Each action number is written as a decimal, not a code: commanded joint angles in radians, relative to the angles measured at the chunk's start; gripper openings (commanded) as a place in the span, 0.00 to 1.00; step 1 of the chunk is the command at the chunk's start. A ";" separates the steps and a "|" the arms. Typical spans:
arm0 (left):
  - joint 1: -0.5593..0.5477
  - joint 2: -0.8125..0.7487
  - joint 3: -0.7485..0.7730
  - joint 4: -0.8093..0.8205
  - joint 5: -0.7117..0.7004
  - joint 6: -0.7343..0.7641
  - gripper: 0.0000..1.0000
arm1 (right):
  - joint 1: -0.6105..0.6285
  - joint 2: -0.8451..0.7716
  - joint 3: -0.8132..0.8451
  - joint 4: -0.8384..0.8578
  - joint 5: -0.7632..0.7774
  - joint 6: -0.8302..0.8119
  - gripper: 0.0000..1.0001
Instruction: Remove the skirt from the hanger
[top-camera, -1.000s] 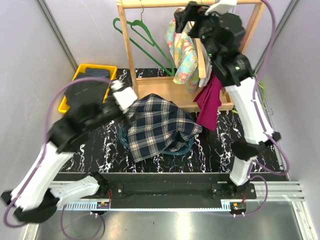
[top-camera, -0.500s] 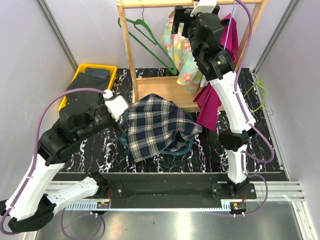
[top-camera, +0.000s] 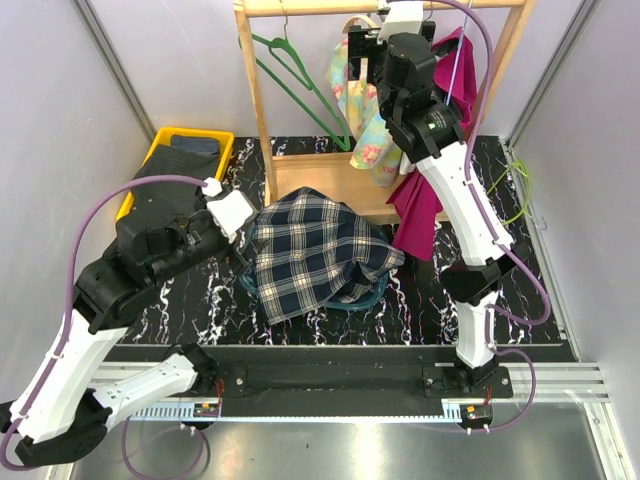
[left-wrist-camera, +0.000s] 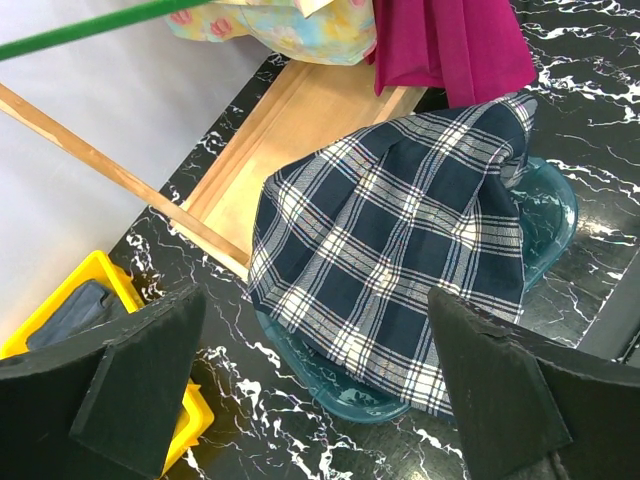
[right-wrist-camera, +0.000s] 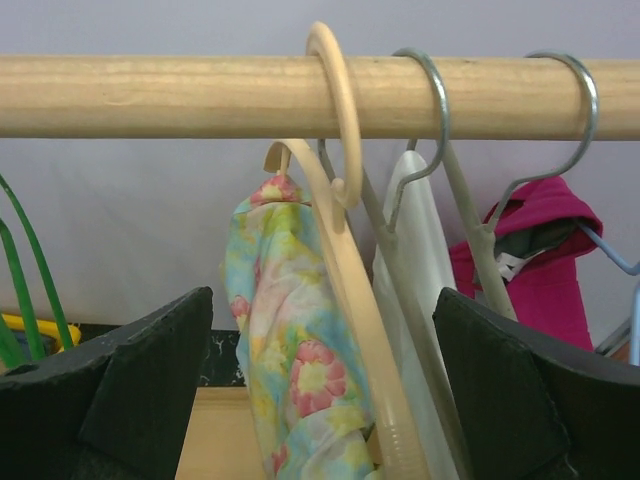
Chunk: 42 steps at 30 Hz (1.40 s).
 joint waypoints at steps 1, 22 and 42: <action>0.004 -0.011 -0.009 0.038 0.022 -0.020 0.99 | -0.022 -0.098 -0.041 0.036 0.045 -0.017 1.00; 0.013 -0.036 -0.026 0.048 0.019 -0.018 0.99 | -0.031 -0.108 -0.121 -0.011 -0.104 0.148 0.94; 0.015 -0.054 -0.026 0.054 0.014 -0.015 0.99 | -0.034 -0.063 -0.166 -0.037 -0.104 0.188 0.88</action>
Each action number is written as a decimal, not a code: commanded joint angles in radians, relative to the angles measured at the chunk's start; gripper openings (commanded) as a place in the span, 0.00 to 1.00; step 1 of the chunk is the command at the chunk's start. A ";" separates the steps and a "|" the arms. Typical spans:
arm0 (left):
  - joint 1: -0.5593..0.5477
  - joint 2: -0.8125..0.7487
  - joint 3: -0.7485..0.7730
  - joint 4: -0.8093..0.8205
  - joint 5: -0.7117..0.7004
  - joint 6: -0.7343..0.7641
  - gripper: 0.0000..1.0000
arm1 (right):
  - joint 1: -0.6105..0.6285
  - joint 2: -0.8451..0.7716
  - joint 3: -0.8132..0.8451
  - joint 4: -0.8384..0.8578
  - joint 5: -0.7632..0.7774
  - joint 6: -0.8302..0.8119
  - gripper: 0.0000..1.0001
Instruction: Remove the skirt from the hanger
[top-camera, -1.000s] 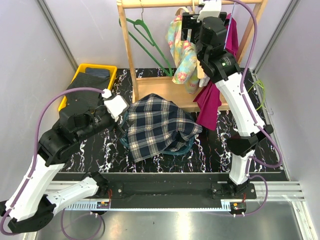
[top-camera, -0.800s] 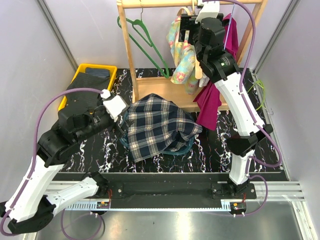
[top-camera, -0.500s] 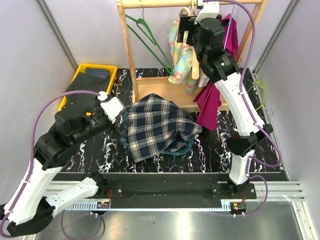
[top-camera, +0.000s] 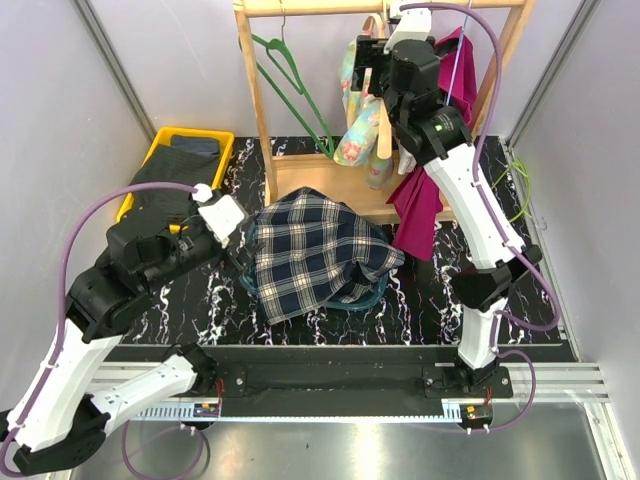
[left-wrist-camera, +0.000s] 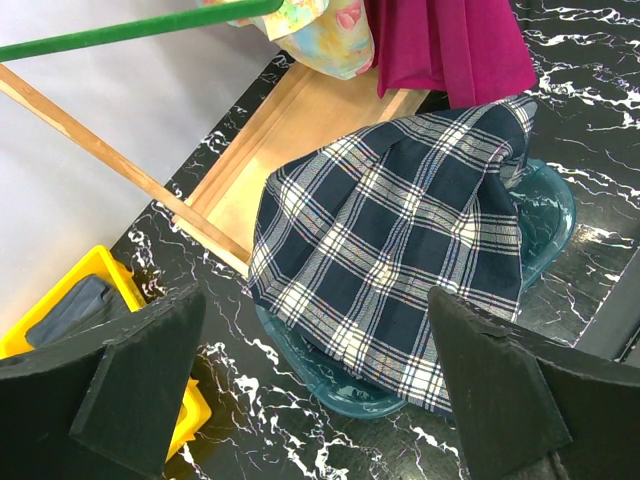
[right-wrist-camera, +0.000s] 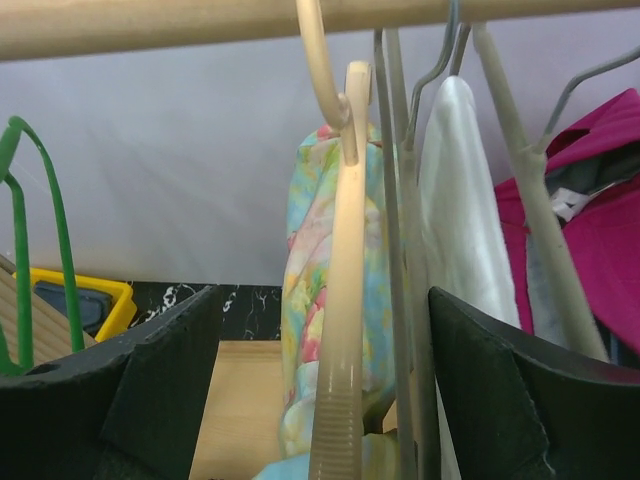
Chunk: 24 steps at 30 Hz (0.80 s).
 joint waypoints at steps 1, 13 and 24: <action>0.004 -0.015 0.000 0.051 0.011 -0.002 0.99 | -0.002 0.028 -0.005 0.002 -0.011 0.018 0.86; 0.004 -0.027 -0.012 0.053 0.003 -0.001 0.99 | -0.001 0.013 -0.005 -0.006 -0.002 0.001 0.70; 0.009 -0.033 -0.028 0.053 0.015 -0.007 0.99 | 0.000 -0.106 0.017 -0.015 0.055 0.057 1.00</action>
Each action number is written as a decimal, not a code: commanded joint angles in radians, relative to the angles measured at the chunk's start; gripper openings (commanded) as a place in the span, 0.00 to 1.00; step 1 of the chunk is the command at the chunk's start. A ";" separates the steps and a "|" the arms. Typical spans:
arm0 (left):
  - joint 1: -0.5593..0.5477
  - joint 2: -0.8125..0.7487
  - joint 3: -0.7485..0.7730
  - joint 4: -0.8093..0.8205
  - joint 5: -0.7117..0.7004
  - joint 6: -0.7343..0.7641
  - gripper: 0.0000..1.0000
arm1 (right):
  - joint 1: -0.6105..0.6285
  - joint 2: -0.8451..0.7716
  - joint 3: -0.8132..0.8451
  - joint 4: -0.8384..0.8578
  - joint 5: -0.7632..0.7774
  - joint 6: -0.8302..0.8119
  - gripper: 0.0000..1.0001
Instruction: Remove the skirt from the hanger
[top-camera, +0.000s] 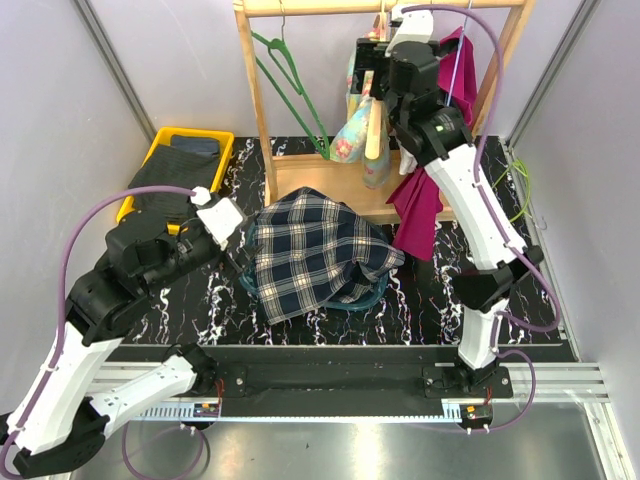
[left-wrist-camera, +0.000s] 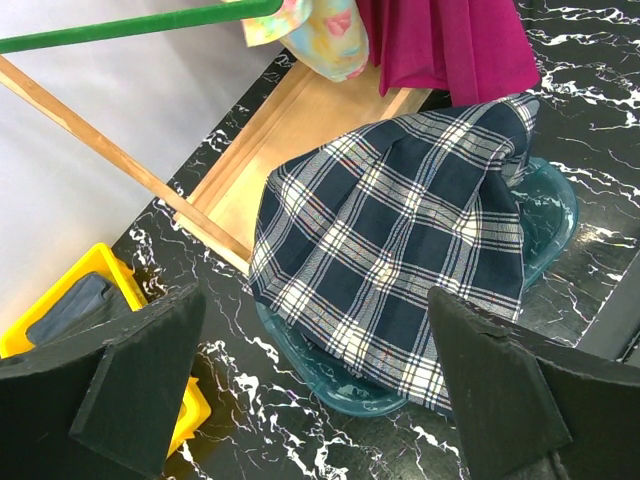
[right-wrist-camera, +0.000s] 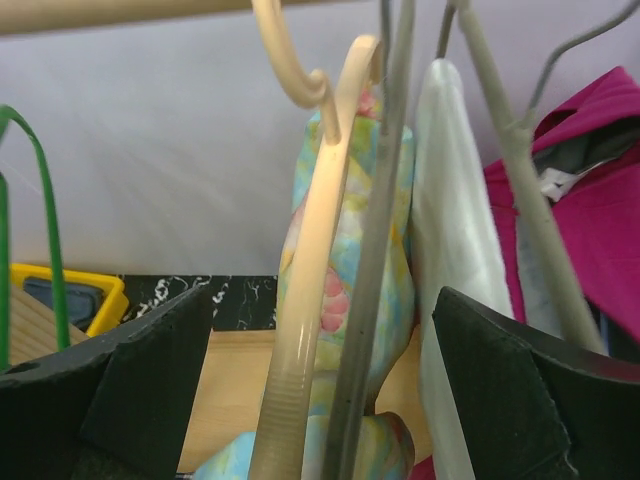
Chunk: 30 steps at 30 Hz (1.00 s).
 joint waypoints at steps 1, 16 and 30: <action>0.005 -0.014 -0.005 0.042 0.015 -0.007 0.99 | 0.000 -0.140 0.034 0.010 0.015 0.049 1.00; 0.008 -0.024 -0.014 0.042 0.021 -0.007 0.99 | -0.003 -0.153 0.086 -0.057 -0.241 0.179 0.88; 0.013 -0.043 -0.029 0.043 0.026 -0.007 0.99 | -0.052 -0.114 0.092 -0.138 -0.344 0.303 0.91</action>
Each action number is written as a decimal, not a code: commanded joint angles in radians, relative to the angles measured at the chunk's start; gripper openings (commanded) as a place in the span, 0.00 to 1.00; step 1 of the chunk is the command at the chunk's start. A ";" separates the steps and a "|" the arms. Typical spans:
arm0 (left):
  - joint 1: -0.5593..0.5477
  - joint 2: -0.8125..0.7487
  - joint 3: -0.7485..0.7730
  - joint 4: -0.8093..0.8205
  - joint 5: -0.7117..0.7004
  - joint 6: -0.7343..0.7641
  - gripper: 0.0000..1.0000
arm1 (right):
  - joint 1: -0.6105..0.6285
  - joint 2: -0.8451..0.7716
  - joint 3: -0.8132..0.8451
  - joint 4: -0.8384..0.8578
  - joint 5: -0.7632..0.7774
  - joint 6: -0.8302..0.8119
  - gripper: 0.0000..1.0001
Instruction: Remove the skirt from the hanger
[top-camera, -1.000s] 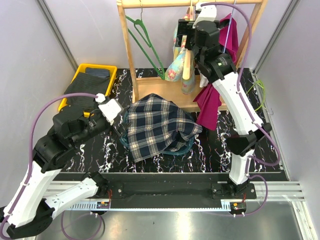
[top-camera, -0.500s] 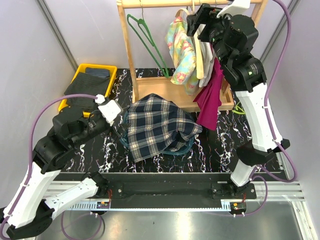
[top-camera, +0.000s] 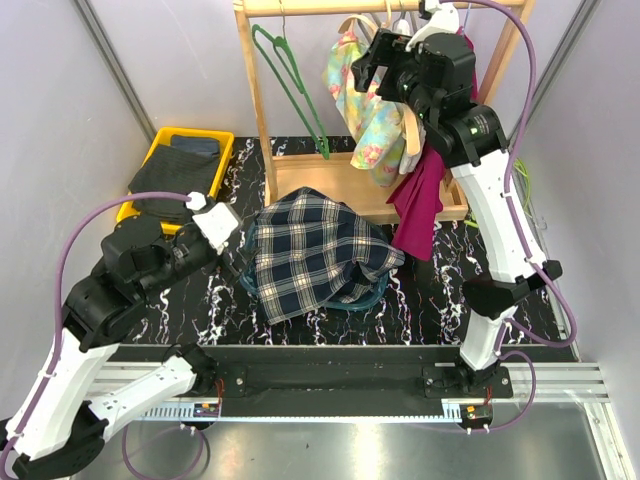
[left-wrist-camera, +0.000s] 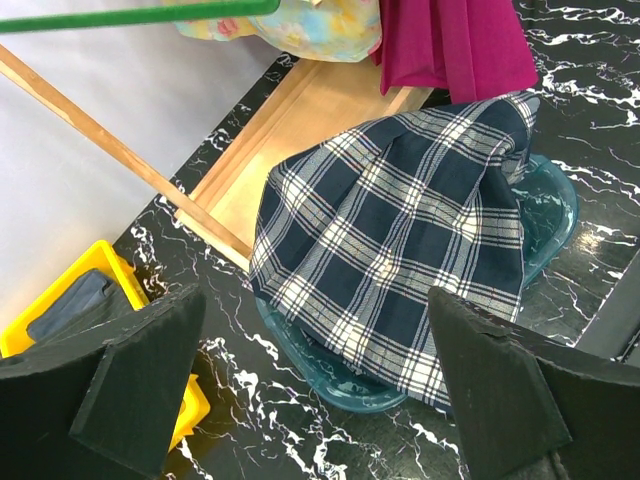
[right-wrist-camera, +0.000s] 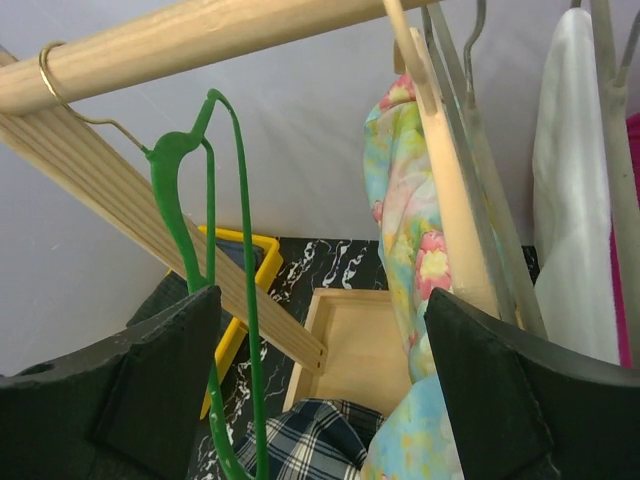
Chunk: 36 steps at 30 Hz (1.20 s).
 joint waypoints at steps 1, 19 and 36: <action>0.005 -0.013 -0.005 0.042 0.023 -0.007 0.99 | -0.020 -0.021 0.025 0.008 -0.050 0.043 0.91; 0.008 -0.015 -0.016 0.042 0.021 -0.004 0.99 | -0.033 -0.107 -0.056 0.011 0.005 -0.011 0.92; 0.017 0.000 0.002 0.042 0.038 -0.007 0.99 | -0.066 -0.161 -0.164 0.025 -0.015 -0.003 0.93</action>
